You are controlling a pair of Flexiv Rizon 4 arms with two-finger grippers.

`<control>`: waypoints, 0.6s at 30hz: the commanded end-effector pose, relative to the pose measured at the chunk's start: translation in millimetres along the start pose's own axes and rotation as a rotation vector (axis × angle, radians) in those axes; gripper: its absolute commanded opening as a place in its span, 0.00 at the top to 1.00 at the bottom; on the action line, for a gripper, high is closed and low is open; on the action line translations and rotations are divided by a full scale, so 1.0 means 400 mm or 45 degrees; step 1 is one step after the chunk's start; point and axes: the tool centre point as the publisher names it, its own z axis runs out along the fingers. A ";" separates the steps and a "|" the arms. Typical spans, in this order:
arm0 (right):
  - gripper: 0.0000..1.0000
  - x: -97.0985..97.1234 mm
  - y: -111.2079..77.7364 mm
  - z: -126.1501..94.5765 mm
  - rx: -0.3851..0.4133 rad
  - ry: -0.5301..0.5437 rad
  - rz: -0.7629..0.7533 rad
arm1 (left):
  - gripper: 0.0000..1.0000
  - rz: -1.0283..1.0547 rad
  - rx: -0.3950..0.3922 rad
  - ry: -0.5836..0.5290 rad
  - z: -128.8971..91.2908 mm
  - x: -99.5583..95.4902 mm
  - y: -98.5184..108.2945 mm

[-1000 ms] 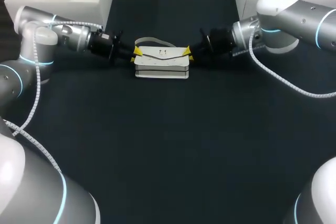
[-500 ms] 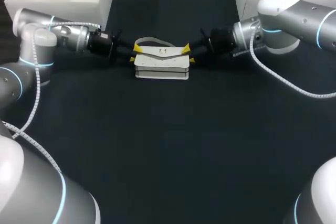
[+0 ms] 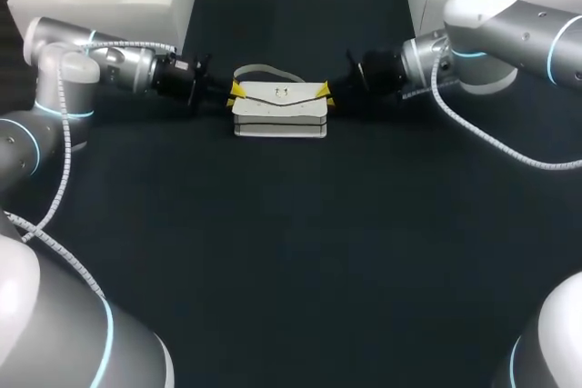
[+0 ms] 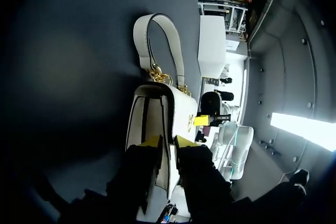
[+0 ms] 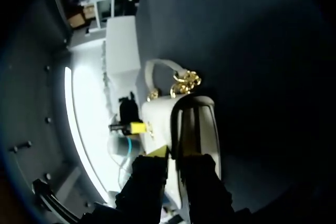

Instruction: Pick up the bag, open it, inspect its contents, close it, and place it on the opposite side

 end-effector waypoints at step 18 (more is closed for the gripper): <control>0.00 -0.002 -0.042 -0.145 -0.161 -0.108 -0.039 | 0.55 0.037 0.070 -0.074 -0.042 0.028 0.133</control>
